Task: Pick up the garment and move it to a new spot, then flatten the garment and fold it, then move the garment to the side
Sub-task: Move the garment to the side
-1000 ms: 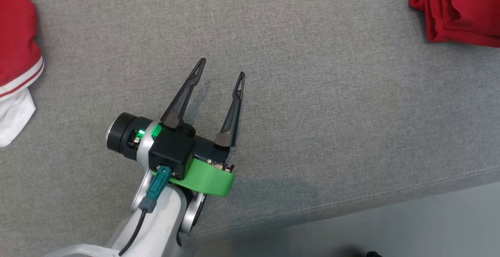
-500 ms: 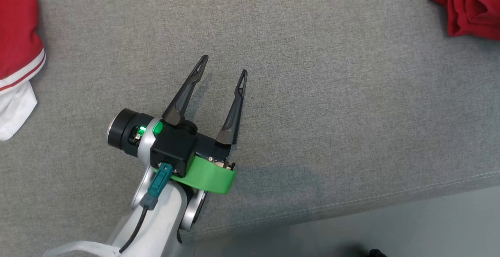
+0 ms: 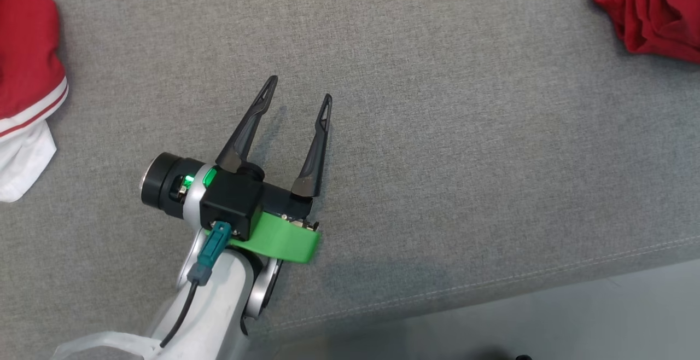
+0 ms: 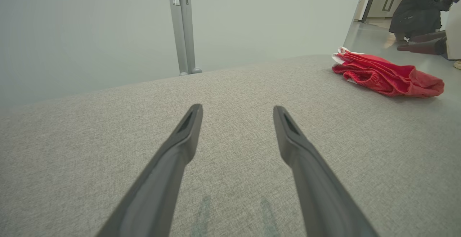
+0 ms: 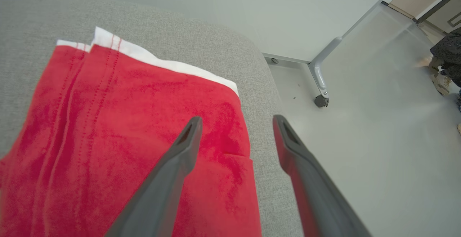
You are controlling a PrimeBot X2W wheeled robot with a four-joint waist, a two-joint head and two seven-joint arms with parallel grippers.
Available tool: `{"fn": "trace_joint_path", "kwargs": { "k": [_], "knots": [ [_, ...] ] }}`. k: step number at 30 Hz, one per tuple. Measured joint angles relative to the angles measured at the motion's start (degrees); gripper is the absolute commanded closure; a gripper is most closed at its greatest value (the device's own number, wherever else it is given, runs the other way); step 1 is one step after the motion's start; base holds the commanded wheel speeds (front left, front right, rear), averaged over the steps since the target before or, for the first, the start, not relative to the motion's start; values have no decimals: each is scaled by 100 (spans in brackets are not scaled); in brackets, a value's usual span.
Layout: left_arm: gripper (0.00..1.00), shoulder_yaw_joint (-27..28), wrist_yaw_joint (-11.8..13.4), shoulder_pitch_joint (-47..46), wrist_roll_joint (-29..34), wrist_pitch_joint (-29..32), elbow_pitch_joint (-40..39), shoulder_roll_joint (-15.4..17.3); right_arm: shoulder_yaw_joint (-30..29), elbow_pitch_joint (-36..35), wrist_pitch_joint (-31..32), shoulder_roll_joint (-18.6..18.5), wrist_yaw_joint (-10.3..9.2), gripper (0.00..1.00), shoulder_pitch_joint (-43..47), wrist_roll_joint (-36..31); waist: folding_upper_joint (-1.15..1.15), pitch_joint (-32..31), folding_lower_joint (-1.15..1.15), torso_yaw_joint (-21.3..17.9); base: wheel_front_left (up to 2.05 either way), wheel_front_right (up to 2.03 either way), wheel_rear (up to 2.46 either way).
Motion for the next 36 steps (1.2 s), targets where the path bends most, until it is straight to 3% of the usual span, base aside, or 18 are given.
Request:
{"fn": "trace_joint_path", "kwargs": {
  "k": [17,25,36],
  "knots": [
    [0,300,0,20,-307,-51,489,-2,-402,-733,-443,971,-100,0,252,219,0,-888,0,-337,0,0,0],
    [0,653,3,278,-527,-68,682,-3,-834,-1872,-442,1233,-309,0,664,149,0,-1424,0,-420,0,0,0],
    [0,1393,27,739,-704,-68,814,-11,-1434,-3040,-442,1562,-576,0,2191,-47,0,-2075,0,-351,0,0,0]
  ]
}}
